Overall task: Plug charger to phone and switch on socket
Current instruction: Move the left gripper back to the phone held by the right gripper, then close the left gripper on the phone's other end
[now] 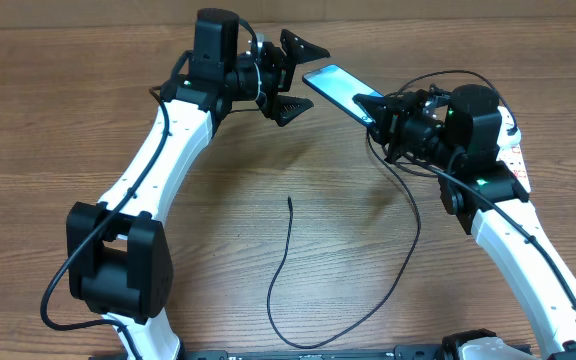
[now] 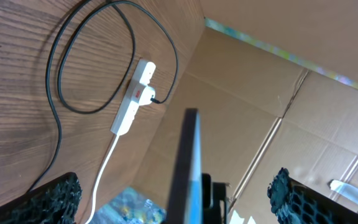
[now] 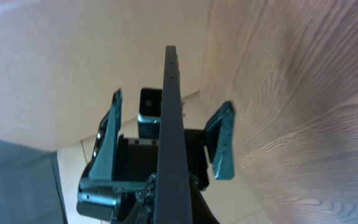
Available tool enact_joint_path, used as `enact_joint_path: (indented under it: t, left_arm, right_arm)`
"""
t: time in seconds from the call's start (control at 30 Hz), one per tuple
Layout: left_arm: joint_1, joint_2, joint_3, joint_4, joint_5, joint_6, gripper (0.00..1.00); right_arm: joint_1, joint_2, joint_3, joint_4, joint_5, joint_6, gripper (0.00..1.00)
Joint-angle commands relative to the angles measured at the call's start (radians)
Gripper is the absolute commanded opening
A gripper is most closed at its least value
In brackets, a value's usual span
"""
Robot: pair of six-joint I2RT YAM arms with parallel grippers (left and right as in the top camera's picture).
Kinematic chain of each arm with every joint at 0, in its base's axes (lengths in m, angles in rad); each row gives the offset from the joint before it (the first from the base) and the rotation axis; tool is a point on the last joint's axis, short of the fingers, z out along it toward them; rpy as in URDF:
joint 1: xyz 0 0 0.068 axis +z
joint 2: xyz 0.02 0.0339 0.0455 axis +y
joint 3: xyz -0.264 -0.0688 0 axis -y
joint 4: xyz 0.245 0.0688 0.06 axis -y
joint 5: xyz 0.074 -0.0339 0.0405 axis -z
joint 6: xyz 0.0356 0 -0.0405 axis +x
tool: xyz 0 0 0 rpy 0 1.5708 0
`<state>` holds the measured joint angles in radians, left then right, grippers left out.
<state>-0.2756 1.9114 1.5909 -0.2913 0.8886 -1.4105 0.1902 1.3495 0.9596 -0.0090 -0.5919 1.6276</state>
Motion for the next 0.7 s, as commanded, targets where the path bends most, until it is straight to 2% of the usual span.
enact_joint_path:
  t: [0.0, 0.67]
  left_arm:
    - [-0.014, -0.004, -0.006, 0.003, -0.036, -0.008, 1.0]
    - [-0.047, -0.004, -0.006, -0.003, -0.07, -0.008, 1.0]
  right_arm:
    - [0.027, -0.01, 0.022, 0.043, 0.008, 0.023, 0.04]
    - [0.072, -0.01, 0.022, 0.045, 0.053, 0.025, 0.04]
